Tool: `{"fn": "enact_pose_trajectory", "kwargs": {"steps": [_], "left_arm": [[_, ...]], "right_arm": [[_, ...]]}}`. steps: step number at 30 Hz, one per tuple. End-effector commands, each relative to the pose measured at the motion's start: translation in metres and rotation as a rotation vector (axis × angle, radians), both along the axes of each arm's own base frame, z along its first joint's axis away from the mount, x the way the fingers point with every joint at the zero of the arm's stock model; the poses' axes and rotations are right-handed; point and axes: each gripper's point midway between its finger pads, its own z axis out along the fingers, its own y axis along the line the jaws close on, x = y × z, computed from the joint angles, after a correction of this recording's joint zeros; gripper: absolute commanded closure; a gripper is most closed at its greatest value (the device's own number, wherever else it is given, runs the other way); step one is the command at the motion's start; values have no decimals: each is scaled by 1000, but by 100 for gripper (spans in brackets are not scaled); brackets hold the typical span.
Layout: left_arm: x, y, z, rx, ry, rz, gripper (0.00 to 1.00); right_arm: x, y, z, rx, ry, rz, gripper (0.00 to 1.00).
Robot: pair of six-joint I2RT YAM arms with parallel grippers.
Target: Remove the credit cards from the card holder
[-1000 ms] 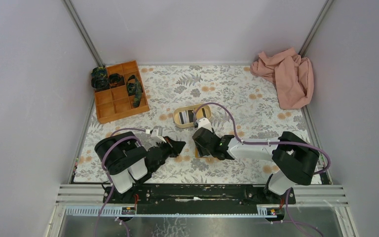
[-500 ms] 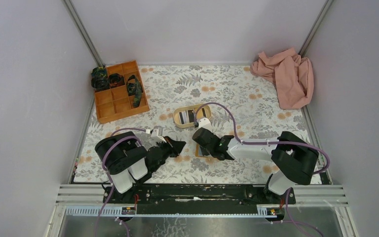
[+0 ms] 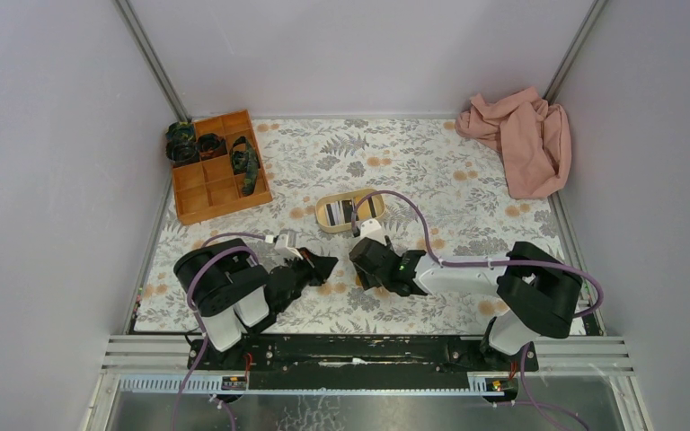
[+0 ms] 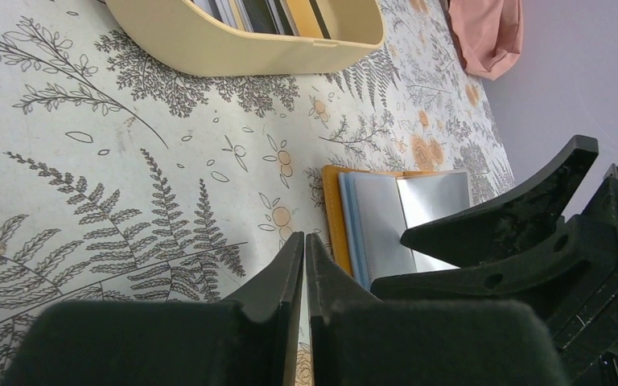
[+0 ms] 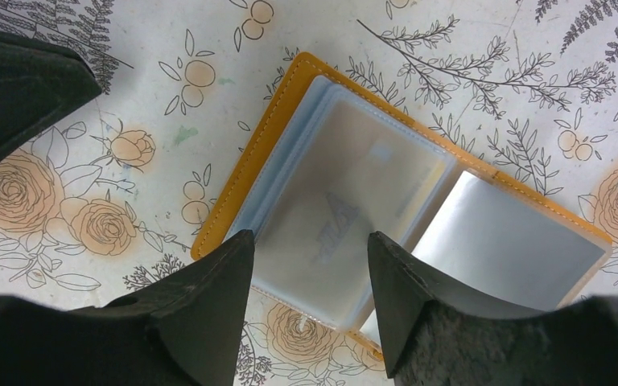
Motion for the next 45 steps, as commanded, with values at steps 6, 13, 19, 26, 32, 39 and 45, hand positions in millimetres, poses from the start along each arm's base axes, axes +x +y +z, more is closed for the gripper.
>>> {"fn": "enact_pose_trajectory", "kwargs": {"steps": [6,13,19,26,32,39,45], "left_arm": [[9,2,9,-23,-35,27,91],[9,2,9,-28,-33,28,91],[8,2,9,-29,-32,24,91],[8,1,9,-33,-33,18,91],[8,-5,11,-28,-44,-14,92],[8,-28,20,-56,-67,-102,91],[7,-59,38,-107,-70,-188,91]], "right_arm": [[-8,-10,-6,-69,3,23,39],[-14,-11,-18,-87,44,20,58],[-15,-12,-19,-76,52,7,86],[-11,-11,-5,-37,14,-13,100],[-9,-4,18,107,-24,-22,100],[-16,5,45,297,-30,40,100],[-19,2,52,363,-14,55,100]]}}
